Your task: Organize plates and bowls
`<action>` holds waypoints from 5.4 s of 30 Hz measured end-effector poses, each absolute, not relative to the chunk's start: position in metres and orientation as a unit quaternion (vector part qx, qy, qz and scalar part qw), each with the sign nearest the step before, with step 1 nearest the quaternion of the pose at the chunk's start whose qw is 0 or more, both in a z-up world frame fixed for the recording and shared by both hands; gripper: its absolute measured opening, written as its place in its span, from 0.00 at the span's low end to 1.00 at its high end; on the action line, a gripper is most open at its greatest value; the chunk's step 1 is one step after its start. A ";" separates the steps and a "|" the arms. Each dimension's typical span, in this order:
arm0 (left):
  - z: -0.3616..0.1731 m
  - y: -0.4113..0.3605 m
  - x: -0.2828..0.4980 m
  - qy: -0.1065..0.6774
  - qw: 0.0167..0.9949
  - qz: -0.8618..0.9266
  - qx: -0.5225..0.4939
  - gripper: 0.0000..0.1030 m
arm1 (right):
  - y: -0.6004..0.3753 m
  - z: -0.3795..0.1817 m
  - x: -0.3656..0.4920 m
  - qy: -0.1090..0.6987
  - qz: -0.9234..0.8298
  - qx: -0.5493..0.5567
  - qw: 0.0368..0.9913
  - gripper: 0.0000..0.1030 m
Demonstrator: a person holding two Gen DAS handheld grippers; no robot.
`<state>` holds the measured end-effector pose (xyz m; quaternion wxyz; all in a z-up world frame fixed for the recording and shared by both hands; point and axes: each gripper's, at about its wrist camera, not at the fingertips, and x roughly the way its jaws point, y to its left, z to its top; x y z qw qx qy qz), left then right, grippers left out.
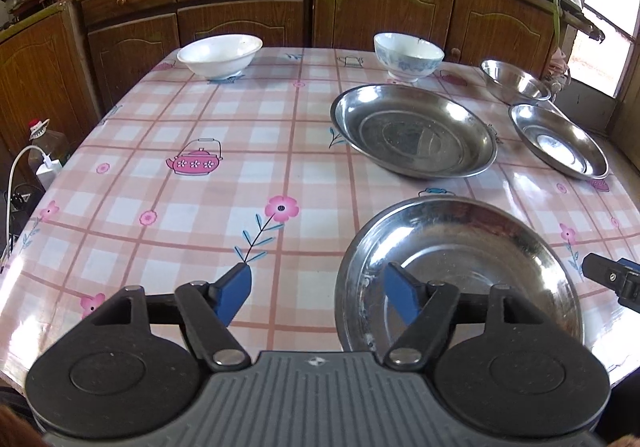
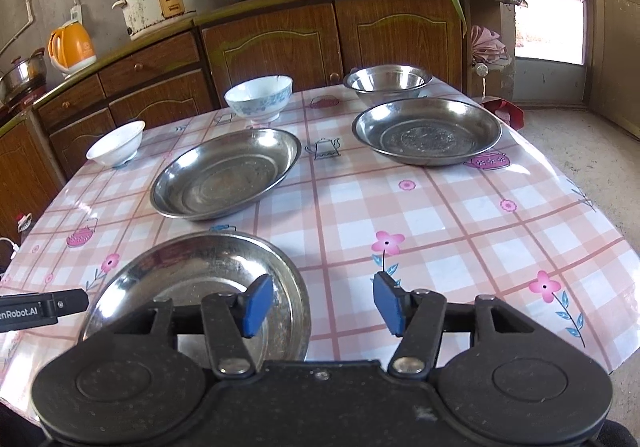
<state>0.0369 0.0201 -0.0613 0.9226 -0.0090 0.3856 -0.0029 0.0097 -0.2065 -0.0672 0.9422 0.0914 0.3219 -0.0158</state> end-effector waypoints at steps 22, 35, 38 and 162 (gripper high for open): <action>-0.039 -0.016 0.050 0.383 0.922 -0.060 -0.004 0.77 | -0.229 -0.046 0.008 0.305 -0.041 0.097 0.946 0.74; -0.023 -0.043 0.059 0.380 0.921 -0.086 0.001 0.77 | -0.250 -0.028 0.016 0.286 -0.056 0.089 0.953 0.77; -0.018 -0.051 0.059 0.375 0.923 -0.091 0.004 0.77 | -0.256 -0.023 0.020 0.283 -0.058 0.083 0.954 0.77; 0.012 -0.166 0.170 0.347 0.926 -0.143 0.021 0.18 | -0.363 0.014 0.101 0.230 -0.105 0.103 0.962 0.18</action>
